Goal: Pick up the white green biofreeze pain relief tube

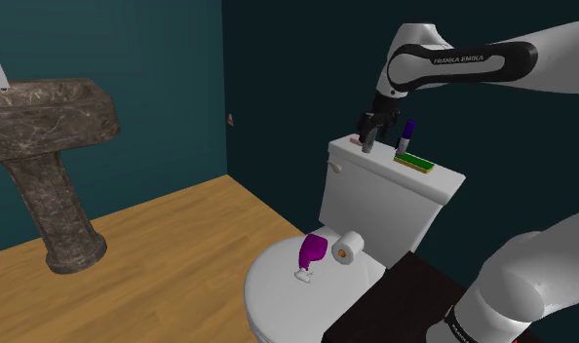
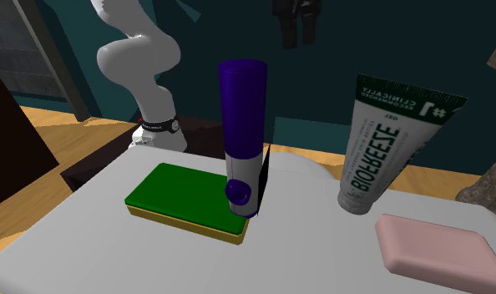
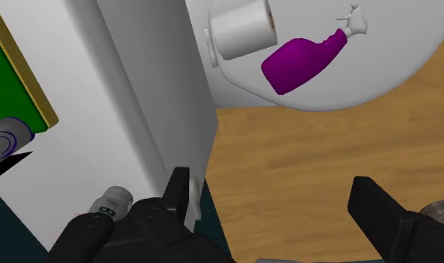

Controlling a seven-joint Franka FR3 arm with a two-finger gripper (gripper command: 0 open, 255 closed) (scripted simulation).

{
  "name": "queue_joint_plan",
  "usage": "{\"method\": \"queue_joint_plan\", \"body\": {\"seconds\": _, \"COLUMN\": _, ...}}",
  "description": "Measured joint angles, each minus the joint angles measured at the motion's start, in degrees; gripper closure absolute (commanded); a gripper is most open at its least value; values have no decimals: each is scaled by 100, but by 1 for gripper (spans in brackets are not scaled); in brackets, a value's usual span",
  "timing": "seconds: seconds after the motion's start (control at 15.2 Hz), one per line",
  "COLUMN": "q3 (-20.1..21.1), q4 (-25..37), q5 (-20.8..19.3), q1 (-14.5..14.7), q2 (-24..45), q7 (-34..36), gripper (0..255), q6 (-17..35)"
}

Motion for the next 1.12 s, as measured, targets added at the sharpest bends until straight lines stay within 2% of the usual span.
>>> {"method": "queue_joint_plan", "body": {"seconds": 0.59, "q3": -398, "q4": 1323, "q5": 33, "q1": -369, "q2": 1422, "q7": 273, "gripper": 0, "q6": 530}}
{"method": "queue_joint_plan", "body": {"seconds": 1.12, "q3": -757, "q4": 2954, "q5": 306, "q1": -727, "q2": 2716, "q7": 417, "gripper": 0, "q6": 545}}
